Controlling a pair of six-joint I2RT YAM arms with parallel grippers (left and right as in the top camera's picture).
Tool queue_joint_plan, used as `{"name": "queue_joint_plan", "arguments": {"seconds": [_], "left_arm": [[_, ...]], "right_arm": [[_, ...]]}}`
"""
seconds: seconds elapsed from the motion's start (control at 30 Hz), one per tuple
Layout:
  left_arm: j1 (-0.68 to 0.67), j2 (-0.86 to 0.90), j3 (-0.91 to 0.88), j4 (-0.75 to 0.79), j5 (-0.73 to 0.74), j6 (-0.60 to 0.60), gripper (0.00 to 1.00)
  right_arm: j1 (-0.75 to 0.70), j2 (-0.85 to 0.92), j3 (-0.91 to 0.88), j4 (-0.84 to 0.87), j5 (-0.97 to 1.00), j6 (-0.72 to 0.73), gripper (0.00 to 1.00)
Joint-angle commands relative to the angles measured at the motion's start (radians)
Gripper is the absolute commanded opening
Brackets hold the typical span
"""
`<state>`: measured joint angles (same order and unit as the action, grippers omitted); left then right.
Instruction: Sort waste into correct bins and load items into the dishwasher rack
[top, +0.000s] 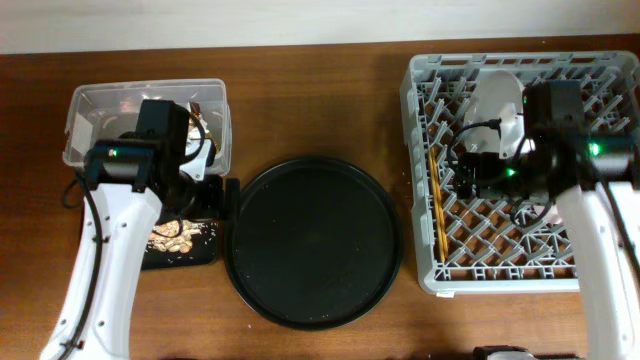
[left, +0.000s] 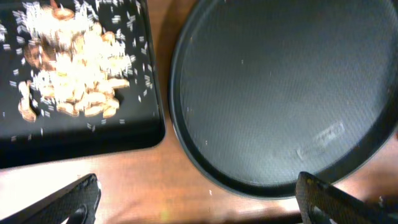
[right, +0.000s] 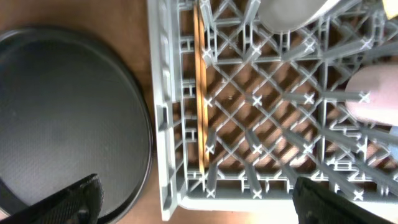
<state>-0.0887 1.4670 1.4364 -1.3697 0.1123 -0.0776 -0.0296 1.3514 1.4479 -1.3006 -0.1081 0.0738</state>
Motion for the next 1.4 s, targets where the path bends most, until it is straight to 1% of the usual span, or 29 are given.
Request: {"name": "queue_joint_plan", "arguments": {"seconds": [0.0,0.07,0.1,0.17,0.23,0.27,0.37,0.63,0.73,0.8,0.87,0.97,1.0,1.03,1.07,1.1,1.17,1.27,1.37], "left_arm": [[0.000,-0.183,-0.134,0.095,-0.009,0.014,0.99],[0.000,-0.356,-0.257,0.217,-0.018,0.016,0.99],[0.000,-0.482,-0.338,0.293,-0.062,0.018,0.99],[0.000,-0.657,-0.436,0.358,-0.083,0.018,0.99],[0.000,-0.804,-0.481,0.367,-0.072,0.018,0.99],[0.000,-0.851,-0.482,0.367,-0.072,0.018,0.99],[0.000,-0.894,-0.482,0.359,-0.072,0.018,0.99],[0.000,-0.893,-0.482,0.359,-0.072,0.018,1.00],[0.000,-0.893,-0.482,0.359,-0.072,0.018,0.99],[0.000,-0.893,-0.482,0.359,-0.072,0.018,0.99],[0.000,-0.893,-0.482,0.359,-0.072,0.018,0.99],[0.000,-0.893,-0.482,0.359,-0.072,0.018,0.99],[0.000,-0.893,-0.482,0.359,-0.072,0.018,0.99],[0.000,-0.893,-0.482,0.359,-0.072,0.018,0.99],[0.000,-0.893,-0.482,0.359,-0.072,0.018,0.99],[0.000,-0.893,-0.482,0.359,-0.072,0.018,0.99],[0.000,-0.893,-0.482,0.359,-0.072,0.018,0.99],[0.000,-0.893,-0.482,0.359,-0.072,0.018,0.99],[0.000,-0.893,-0.482,0.359,-0.072,0.018,0.99]], "right_arm": [[-0.005,-0.232,-0.133,0.089,-0.012,-0.016,0.99],[-0.005,-0.426,-0.304,0.209,-0.012,-0.018,0.98],[-0.005,-0.504,-0.370,0.240,-0.012,-0.018,0.98],[-0.005,-0.603,-0.444,0.229,-0.012,-0.018,0.98],[-0.005,-0.636,-0.453,0.161,-0.012,-0.018,0.98],[-0.005,-0.635,-0.453,0.147,-0.012,-0.018,0.99],[-0.005,-0.632,-0.453,0.148,-0.012,-0.018,0.98],[-0.004,-0.632,-0.454,0.148,-0.012,-0.018,0.98],[-0.002,-0.665,-0.463,0.150,-0.011,-0.018,0.98],[0.031,-0.729,-0.472,0.178,0.062,-0.018,0.98],[0.054,-0.833,-0.552,0.291,0.087,-0.018,0.98],[0.056,-1.020,-0.806,0.495,0.094,-0.018,0.98],[0.057,-1.094,-0.912,0.587,0.094,-0.018,0.98],[0.057,-1.176,-1.028,0.718,0.093,-0.018,0.98],[0.057,-1.214,-1.082,0.788,0.094,-0.018,0.98],[0.057,-1.271,-1.173,0.920,0.093,-0.017,0.98],[0.056,-1.343,-1.297,1.118,0.094,-0.018,0.98],[0.057,-1.348,-1.419,1.346,0.095,-0.018,0.98],[0.056,-1.348,-1.442,1.258,0.094,-0.018,0.98]]}}
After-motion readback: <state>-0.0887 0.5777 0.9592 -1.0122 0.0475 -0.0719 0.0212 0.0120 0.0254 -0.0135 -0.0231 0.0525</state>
